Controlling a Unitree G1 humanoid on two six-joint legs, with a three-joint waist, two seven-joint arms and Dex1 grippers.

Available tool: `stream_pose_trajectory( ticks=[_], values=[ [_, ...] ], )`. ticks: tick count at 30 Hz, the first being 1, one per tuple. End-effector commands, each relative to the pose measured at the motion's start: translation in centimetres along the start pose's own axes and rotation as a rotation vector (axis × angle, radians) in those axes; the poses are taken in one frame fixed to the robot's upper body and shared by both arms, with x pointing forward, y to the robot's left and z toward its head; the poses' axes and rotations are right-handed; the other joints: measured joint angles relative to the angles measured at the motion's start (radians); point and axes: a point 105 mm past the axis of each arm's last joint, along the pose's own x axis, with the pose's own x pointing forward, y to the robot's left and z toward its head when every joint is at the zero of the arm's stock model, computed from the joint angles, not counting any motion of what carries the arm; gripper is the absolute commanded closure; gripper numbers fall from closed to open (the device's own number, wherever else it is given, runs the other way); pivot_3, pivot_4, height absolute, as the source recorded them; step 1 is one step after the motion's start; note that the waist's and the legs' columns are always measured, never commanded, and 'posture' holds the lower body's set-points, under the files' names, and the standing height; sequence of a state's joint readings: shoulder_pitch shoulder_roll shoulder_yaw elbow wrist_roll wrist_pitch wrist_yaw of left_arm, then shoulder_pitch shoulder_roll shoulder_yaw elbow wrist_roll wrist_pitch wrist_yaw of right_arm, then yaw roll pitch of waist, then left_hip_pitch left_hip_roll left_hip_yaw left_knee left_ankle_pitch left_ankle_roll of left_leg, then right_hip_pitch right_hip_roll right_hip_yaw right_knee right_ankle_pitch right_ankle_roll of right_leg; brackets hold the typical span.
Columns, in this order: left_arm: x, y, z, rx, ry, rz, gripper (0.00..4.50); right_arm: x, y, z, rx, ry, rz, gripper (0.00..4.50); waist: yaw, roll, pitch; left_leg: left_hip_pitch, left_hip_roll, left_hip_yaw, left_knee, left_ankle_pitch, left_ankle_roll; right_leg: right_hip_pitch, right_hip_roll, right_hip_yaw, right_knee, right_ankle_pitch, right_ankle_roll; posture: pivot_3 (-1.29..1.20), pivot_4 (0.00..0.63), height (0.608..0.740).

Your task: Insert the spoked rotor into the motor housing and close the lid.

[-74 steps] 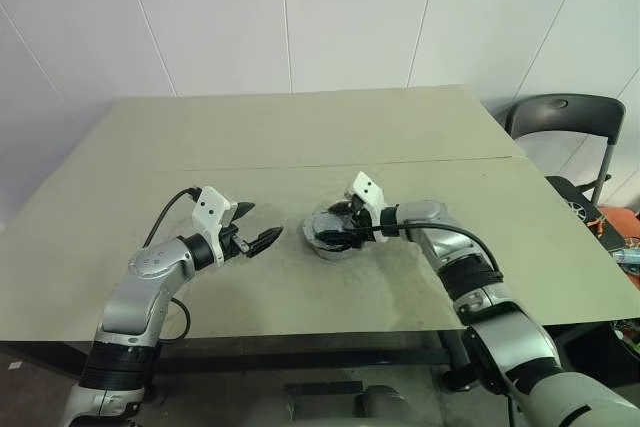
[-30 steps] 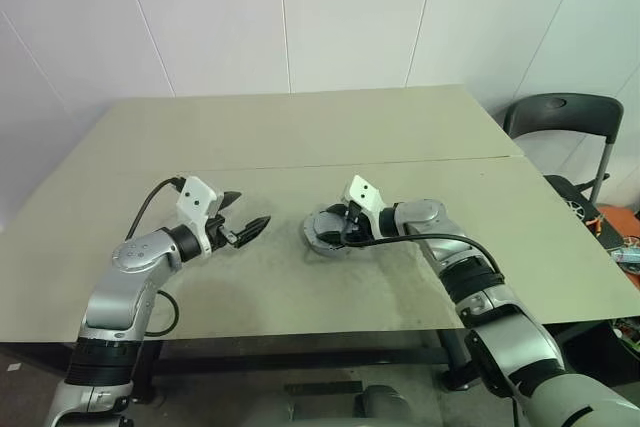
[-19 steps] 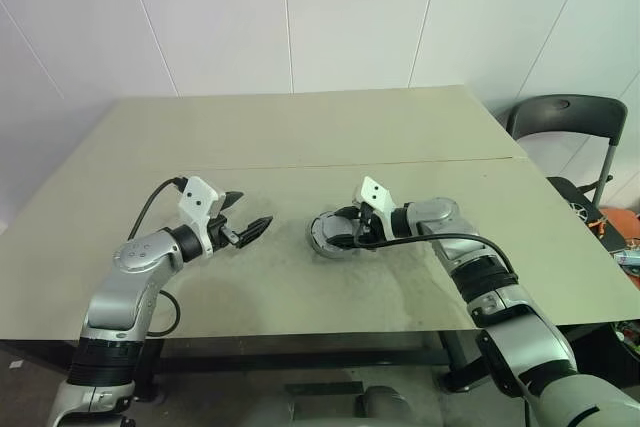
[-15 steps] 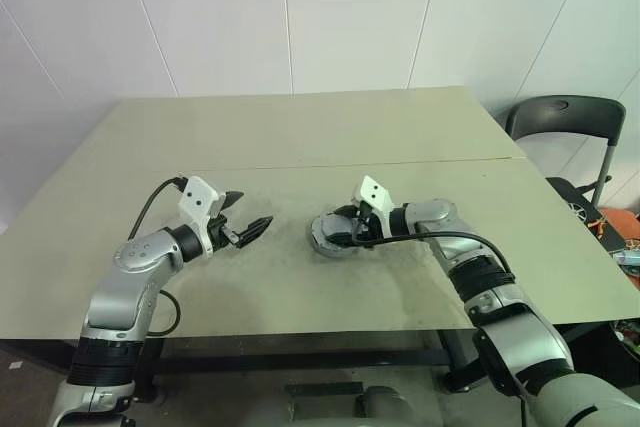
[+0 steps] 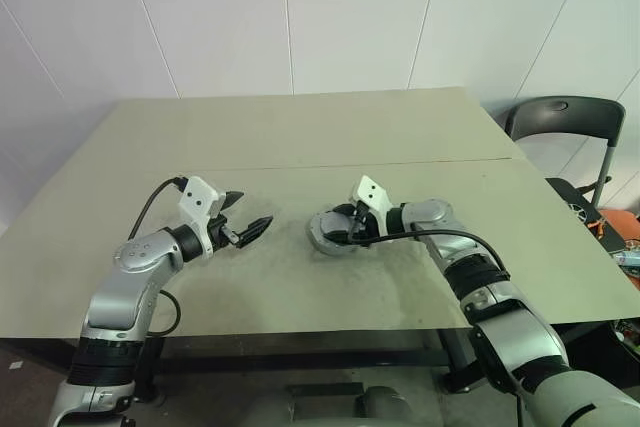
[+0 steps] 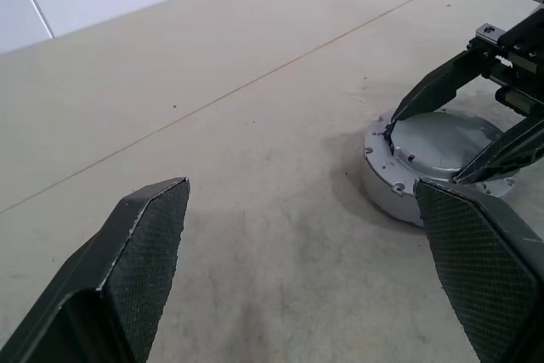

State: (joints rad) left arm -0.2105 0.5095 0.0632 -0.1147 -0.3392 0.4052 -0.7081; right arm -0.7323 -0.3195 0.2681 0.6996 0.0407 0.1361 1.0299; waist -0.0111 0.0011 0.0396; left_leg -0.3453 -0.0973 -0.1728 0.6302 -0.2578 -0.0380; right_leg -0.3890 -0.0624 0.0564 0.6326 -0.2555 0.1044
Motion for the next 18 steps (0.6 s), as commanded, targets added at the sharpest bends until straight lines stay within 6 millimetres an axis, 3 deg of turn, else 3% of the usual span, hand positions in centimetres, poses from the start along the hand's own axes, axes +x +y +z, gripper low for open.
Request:
stream_pose_trajectory(
  ticks=[1,4,13,18],
  values=[
    [0.1,0.2,1.6,0.036,-0.048,-0.001,0.0,-1.0,-1.1,-1.7,-0.014,0.099,-0.058,1.45,0.0,0.0,0.0,0.001,0.0,0.0,0.0,0.0,0.0,0.001,0.0,0.0,0.0,0.0,0.0,0.0,0.0,0.74],
    [0.7,0.0,1.4,0.025,-0.045,-0.004,0.0,-0.9,-1.2,-1.7,-0.012,0.102,-0.061,1.45,0.001,0.0,0.0,0.002,0.0,0.0,0.0,0.0,0.0,0.002,0.0,0.0,0.0,-0.001,0.0,0.0,0.0,0.74],
    [6.6,-3.2,-0.5,-0.003,-0.025,-0.098,0.0,-0.6,-1.2,-1.4,-0.006,0.095,-0.063,1.45,0.0,0.0,0.0,0.006,0.0,0.001,0.0,0.0,0.0,0.008,-0.001,-0.001,-0.001,-0.001,0.001,0.0,0.0,0.74],
    [8.7,-3.1,-1.5,-0.002,0.0,-0.087,1.29,-0.7,-1.3,-1.4,-0.002,0.09,-0.073,1.45,0.0,0.0,0.0,0.006,0.001,0.001,0.0,0.0,0.0,0.007,0.0,-0.001,-0.001,-0.001,0.001,0.0,0.0,0.74]
  ],
)
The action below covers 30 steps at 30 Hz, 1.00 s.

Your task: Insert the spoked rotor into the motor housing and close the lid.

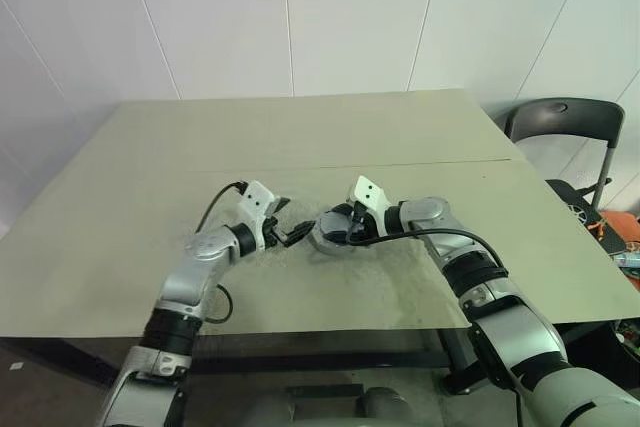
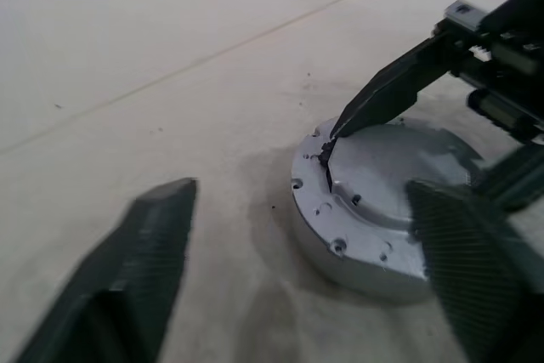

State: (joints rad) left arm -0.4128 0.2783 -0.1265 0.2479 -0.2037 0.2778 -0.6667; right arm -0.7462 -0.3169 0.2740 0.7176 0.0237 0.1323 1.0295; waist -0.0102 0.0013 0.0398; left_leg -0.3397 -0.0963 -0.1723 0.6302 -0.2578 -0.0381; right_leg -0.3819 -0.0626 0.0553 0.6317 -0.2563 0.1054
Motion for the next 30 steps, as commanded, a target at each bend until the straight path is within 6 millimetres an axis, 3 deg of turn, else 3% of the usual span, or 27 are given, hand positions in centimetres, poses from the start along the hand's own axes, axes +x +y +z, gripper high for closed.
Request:
stream_pose_trajectory(
  ticks=[1,9,12,16,22,28,29,30],
  values=[
    [0.8,0.9,1.3,0.066,-0.036,0.022,1.63,-0.8,-1.1,-1.4,0.01,0.071,-0.073,1.45,0.0,0.0,0.0,0.0,0.0,0.0,0.0,0.0,0.0,0.0,0.0,0.0,0.0,0.0,0.0,0.0,0.0,0.74],
    [2.7,-0.9,2.0,0.072,-0.072,-0.072,4.49,-0.7,-0.9,-1.4,0.018,0.065,-0.078,1.45,0.0,0.0,0.0,0.0,0.0,0.0,0.0,0.0,0.0,0.0,0.0,0.0,-0.001,0.0,0.0,0.0,0.0,0.74],
    [3.2,-2.1,1.7,0.061,-0.056,-0.131,4.49,-0.6,-0.9,-1.5,0.021,0.065,-0.081,1.45,-0.001,0.0,0.0,0.0,0.0,0.0,0.0,0.0,0.0,0.0,0.0,0.0,-0.001,0.0,0.0,0.0,0.0,0.74],
    [3.3,-4.7,-0.7,0.084,0.066,-0.267,4.49,-0.6,-0.9,-1.6,0.026,0.068,-0.087,1.45,-0.001,0.0,0.0,0.0,0.0,0.0,0.0,0.0,0.0,0.0,0.0,0.0,-0.001,0.0,0.0,0.0,0.0,0.74],
    [3.1,-4.4,-3.2,0.107,0.241,-0.217,4.49,-0.6,-0.8,-0.9,0.048,0.023,-0.086,1.45,0.0,0.0,-0.001,0.001,0.0,0.0,0.0,0.0,0.0,0.001,0.0,0.0,-0.001,0.0,0.0,0.0,0.0,0.74],
    [3.1,-4.3,-2.5,0.128,0.209,-0.199,4.49,-1.0,0.2,1.8,0.126,-0.1,0.004,1.45,0.001,0.0,0.0,-0.001,0.0,-0.001,-0.002,0.0,0.0,0.0,-0.001,-0.001,-0.002,-0.001,0.001,0.0,0.0,0.74],
    [3.0,-4.3,-2.4,0.121,0.207,-0.2,4.5,-1.2,0.4,2.2,0.133,-0.116,0.024,0.73,0.001,0.0,0.0,-0.002,0.0,-0.001,-0.003,0.0,0.0,-0.001,-0.001,-0.001,-0.002,-0.001,0.002,0.0,0.0,0.74],
    [2.9,-4.3,-2.3,0.116,0.204,-0.202,4.5,-1.4,0.5,2.5,0.137,-0.129,0.038,0.47,0.001,0.0,0.0,-0.003,0.0,0.0,-0.003,0.0,0.0,-0.002,-0.001,-0.001,-0.002,0.0,0.003,0.0,0.0,0.74]
  ],
)
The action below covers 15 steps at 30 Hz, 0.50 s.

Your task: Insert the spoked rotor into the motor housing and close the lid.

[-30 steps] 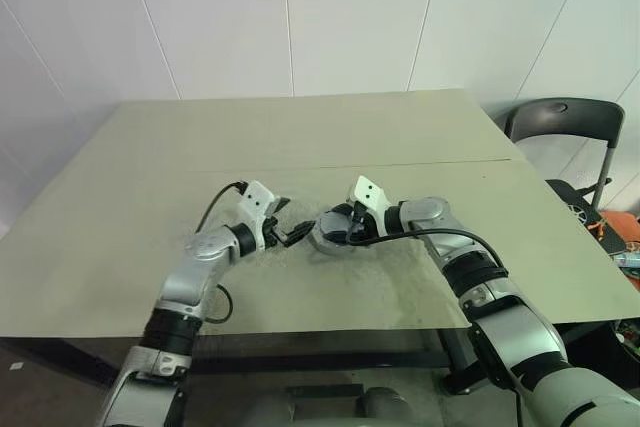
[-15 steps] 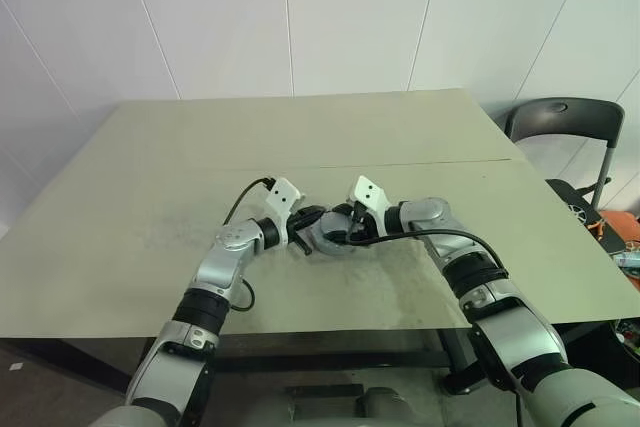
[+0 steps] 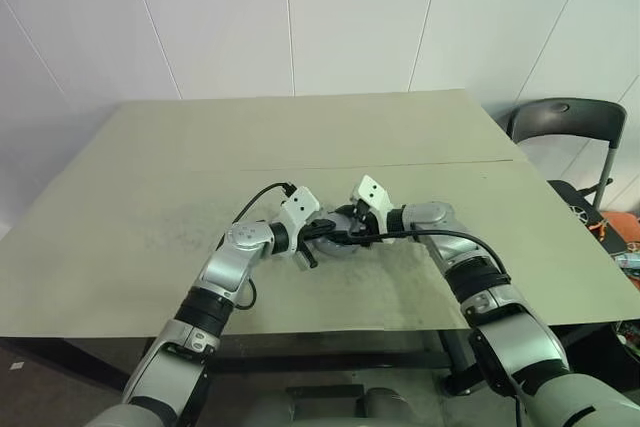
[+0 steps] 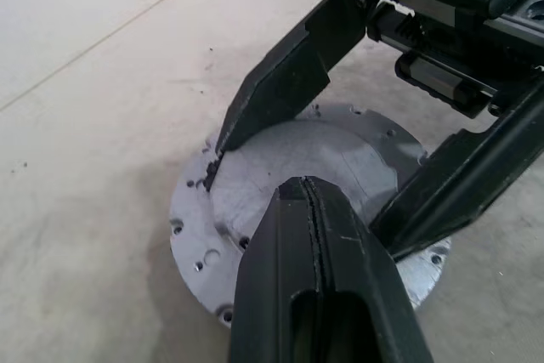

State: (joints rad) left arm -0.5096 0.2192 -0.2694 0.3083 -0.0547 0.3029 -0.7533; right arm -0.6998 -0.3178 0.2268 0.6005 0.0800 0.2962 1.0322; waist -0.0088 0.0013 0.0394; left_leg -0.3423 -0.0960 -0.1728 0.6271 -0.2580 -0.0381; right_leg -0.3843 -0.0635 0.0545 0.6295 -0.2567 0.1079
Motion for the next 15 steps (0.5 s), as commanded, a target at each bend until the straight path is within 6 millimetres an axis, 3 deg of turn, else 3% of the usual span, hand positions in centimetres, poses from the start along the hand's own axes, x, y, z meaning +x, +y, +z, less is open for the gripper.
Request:
stream_pose_trajectory(
  ticks=[1,11,15],
  values=[
    [0.0,-0.7,-1.9,-0.038,0.073,-0.02,4.5,-1.0,0.5,2.6,0.016,-0.107,0.054,0.12,-0.001,0.0,0.0,-0.002,0.0,0.0,-0.001,0.0,0.0,-0.002,0.0,0.0,0.0,0.001,0.002,0.0,0.0,0.74],
    [0.0,-1.3,-1.6,-0.056,0.054,-0.04,4.5,-4.5,-1.2,6.1,0.142,-0.318,0.038,0.05,-0.001,-0.001,0.002,-0.014,0.0,0.0,0.0,0.0,0.0,-0.013,0.0,0.0,0.0,0.003,0.0,0.0,0.0,0.74],
    [-0.1,-1.5,-1.6,-0.044,0.059,-0.053,4.5,-5.3,-3.5,3.5,0.285,-0.217,-0.081,0.05,-0.001,0.001,0.002,-0.015,0.0,0.001,0.0,0.0,0.0,-0.015,0.0,0.0,0.0,0.004,-0.001,0.0,0.0,0.74]
  ],
)
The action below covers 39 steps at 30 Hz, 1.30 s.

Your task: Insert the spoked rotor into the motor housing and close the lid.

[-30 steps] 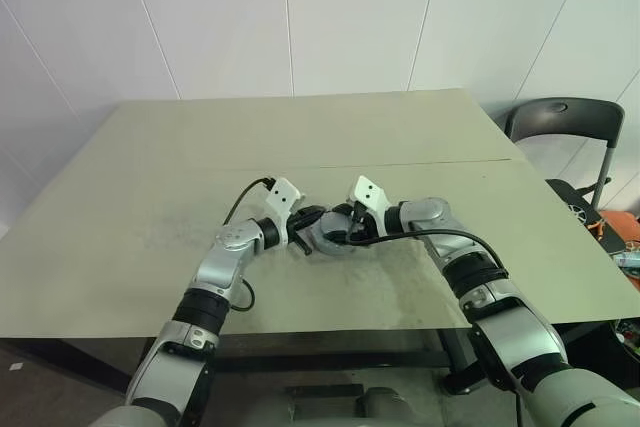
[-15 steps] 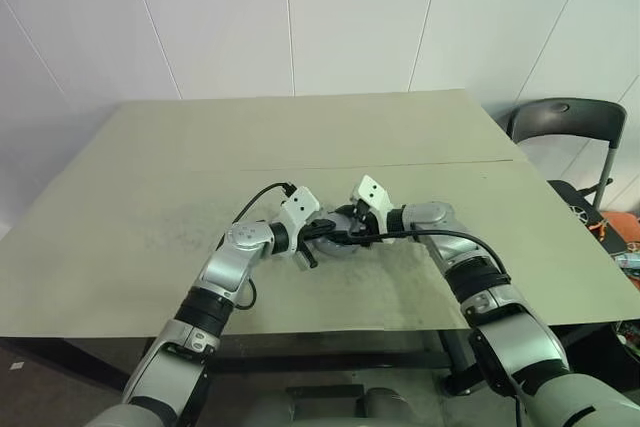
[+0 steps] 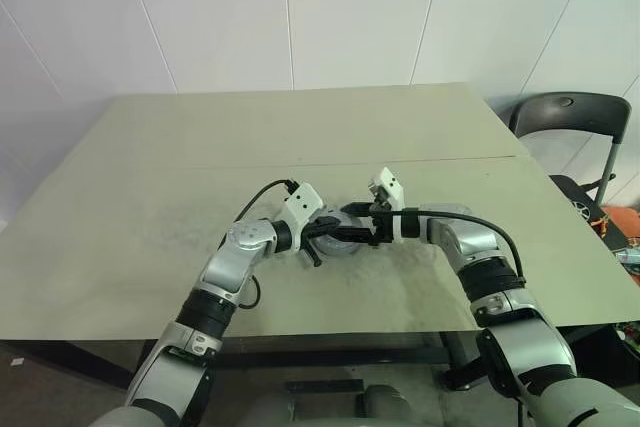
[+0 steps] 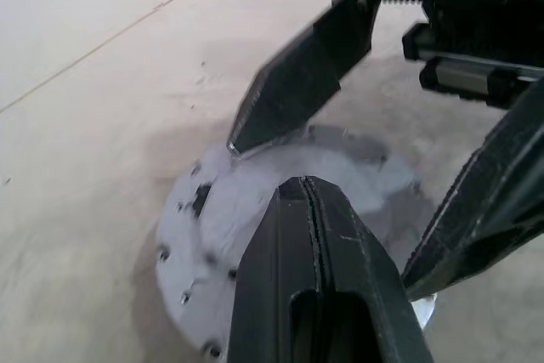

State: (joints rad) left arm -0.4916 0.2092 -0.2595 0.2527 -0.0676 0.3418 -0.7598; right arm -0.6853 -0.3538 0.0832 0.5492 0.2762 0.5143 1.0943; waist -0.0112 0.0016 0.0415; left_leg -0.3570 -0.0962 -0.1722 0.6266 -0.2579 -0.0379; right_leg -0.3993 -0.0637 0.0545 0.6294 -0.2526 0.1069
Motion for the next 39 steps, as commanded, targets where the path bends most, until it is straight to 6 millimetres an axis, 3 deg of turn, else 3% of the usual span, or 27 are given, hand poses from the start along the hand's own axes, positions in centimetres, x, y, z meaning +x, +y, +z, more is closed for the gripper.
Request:
stream_pose_trajectory(
  ticks=[1,3,7,17,25,33,37,39],
  values=[
    [0.0,-1.0,-2.2,-0.016,0.086,-0.048,4.5,-2.3,-2.8,2.6,0.043,-0.039,-0.161,0.05,0.001,0.0,0.0,0.001,0.0,0.0,0.0,0.0,0.0,0.001,0.0,0.0,0.0,0.0,0.0,0.0,0.0,0.74],
    [-0.1,-1.1,-2.2,-0.005,0.09,-0.058,4.5,-2.5,-3.6,2.1,0.118,-0.029,-0.212,0.05,0.0,-0.001,-0.001,0.002,0.0,0.0,0.0,0.0,0.0,0.002,0.0,0.0,0.0,0.0,0.0,0.0,0.0,0.74],
    [-0.2,-1.0,-2.0,0.001,0.084,-0.059,4.5,-2.5,-3.3,1.5,0.218,-0.023,-0.19,0.05,0.0,0.0,-0.001,0.003,0.001,0.001,0.0,0.0,0.0,0.003,0.001,0.0,0.0,-0.001,0.001,0.0,0.0,0.74],
    [-0.5,-0.6,-2.0,0.026,0.091,-0.044,4.5,-0.9,-0.5,-0.7,0.407,0.049,-0.064,0.05,0.0,0.0,-0.001,0.002,0.001,0.001,0.001,0.0,0.0,0.002,0.001,0.0,0.0,0.0,0.001,0.0,0.0,0.74],
    [-1.7,1.8,-1.3,0.068,0.096,0.025,4.5,0.2,0.3,-1.4,0.594,0.05,-0.042,0.05,-0.004,0.0,-0.001,0.002,0.001,0.001,0.001,0.0,0.0,0.002,0.001,0.0,0.001,0.0,0.001,0.0,0.0,0.74],
    [-2.5,3.2,-0.7,0.096,0.092,0.064,4.5,1.7,4.6,-0.2,0.772,0.041,0.192,0.05,-0.011,0.0,-0.001,0.001,0.003,0.001,-0.001,0.0,0.0,-0.001,0.002,0.0,0.002,0.0,0.0,0.0,0.0,0.74],
    [-2.5,3.3,-0.7,0.099,0.091,0.069,4.5,2.0,4.9,0.4,0.815,0.024,0.207,0.05,-0.011,0.0,-0.001,0.001,0.003,0.001,0.0,0.0,0.0,-0.002,0.003,0.0,0.003,0.001,-0.001,0.0,0.0,0.74],
    [-2.6,3.4,-0.7,0.099,0.091,0.075,4.5,2.4,4.0,0.0,0.826,0.022,0.139,0.05,-0.011,0.0,-0.001,0.002,0.003,0.001,0.001,0.0,0.0,-0.001,0.003,0.0,0.003,0.0,0.0,0.0,0.0,0.74]
  ],
)
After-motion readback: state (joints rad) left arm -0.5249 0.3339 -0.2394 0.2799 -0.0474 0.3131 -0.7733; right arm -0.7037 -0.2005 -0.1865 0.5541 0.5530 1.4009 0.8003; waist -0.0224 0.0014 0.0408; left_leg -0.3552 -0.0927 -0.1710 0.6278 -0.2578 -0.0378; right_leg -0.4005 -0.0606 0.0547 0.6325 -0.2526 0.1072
